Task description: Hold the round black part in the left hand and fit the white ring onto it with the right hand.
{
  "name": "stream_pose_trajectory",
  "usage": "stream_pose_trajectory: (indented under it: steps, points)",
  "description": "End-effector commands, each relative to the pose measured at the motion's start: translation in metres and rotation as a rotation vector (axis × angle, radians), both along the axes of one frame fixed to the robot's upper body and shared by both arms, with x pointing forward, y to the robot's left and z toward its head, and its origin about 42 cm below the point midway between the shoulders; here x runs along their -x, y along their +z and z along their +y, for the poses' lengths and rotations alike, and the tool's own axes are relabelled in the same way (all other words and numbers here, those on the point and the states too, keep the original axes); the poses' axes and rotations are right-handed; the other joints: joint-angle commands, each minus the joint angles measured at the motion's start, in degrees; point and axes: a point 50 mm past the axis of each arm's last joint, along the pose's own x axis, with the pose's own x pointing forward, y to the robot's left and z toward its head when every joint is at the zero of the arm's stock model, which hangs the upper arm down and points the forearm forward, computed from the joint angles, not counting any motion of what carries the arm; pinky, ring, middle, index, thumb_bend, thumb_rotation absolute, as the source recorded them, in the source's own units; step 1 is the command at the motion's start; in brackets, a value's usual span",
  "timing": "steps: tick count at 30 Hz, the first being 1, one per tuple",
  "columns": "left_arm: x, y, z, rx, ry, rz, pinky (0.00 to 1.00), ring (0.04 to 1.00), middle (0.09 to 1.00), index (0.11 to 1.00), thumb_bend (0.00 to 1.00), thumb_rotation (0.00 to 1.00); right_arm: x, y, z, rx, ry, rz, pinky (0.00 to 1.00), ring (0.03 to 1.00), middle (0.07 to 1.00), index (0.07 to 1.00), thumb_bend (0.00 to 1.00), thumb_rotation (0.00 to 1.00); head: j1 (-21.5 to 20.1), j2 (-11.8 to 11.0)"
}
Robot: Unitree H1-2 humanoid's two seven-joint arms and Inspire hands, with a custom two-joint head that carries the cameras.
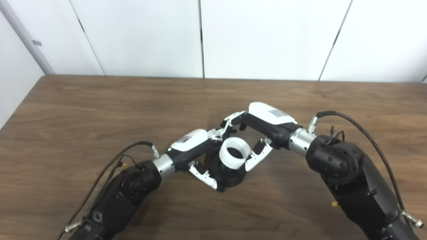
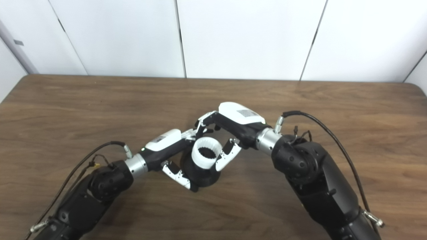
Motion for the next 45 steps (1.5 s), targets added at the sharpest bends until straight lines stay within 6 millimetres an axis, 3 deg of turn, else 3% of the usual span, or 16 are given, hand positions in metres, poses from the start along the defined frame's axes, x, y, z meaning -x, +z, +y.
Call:
stream_pose_trajectory:
  steps: [1, 17, 36, 37, 39, 42, 45]
  points:
    - [-0.003, 0.002, 0.000, -0.050, -0.023, -0.008, 1.00, 1.000, 0.997, 0.484, 0.52, 0.08, -0.005, 0.017, 0.008, -0.027, 0.024, -0.082, 0.70, 0.797, 0.791, 0.481, 0.52, 0.14, 0.1, 0.0]
    - [-0.002, 0.006, 0.000, -0.058, -0.030, -0.013, 1.00, 1.000, 0.991, 0.485, 0.52, 0.08, -0.011, 0.002, 0.016, -0.007, 0.035, -0.066, 0.67, 0.792, 0.785, 0.481, 0.52, 0.14, 0.7, 0.2]
    - [-0.001, 0.008, 0.000, -0.056, -0.024, -0.005, 1.00, 1.000, 0.997, 0.484, 0.52, 0.08, -0.019, -0.013, 0.010, 0.045, 0.021, -0.013, 0.66, 0.784, 0.801, 0.489, 0.52, 0.14, 0.8, 0.3]
    - [-0.001, 0.008, 0.000, -0.057, -0.024, -0.005, 1.00, 1.000, 0.994, 0.484, 0.52, 0.08, -0.020, -0.012, 0.009, 0.059, 0.024, -0.002, 0.67, 0.796, 0.827, 0.610, 0.69, 0.16, 0.8, 0.3]
    - [-0.001, 0.008, 0.001, -0.055, -0.022, -0.003, 1.00, 1.000, 0.995, 0.484, 0.52, 0.07, -0.020, -0.009, 0.007, 0.090, 0.032, 0.022, 0.68, 0.811, 0.864, 0.766, 0.85, 0.20, 0.8, 0.3]
    - [-0.002, 0.009, 0.001, -0.055, -0.020, -0.006, 1.00, 1.000, 1.000, 0.484, 0.52, 0.08, -0.019, -0.005, 0.005, 0.126, 0.033, 0.038, 0.68, 0.823, 0.925, 0.956, 0.97, 0.25, 0.8, 0.3]
    - [-0.002, 0.008, 0.001, -0.053, -0.022, -0.004, 1.00, 1.000, 1.000, 0.484, 0.52, 0.08, -0.019, -0.002, 0.003, 0.134, 0.031, 0.044, 0.68, 0.828, 0.933, 0.994, 0.99, 0.26, 0.8, 0.3]
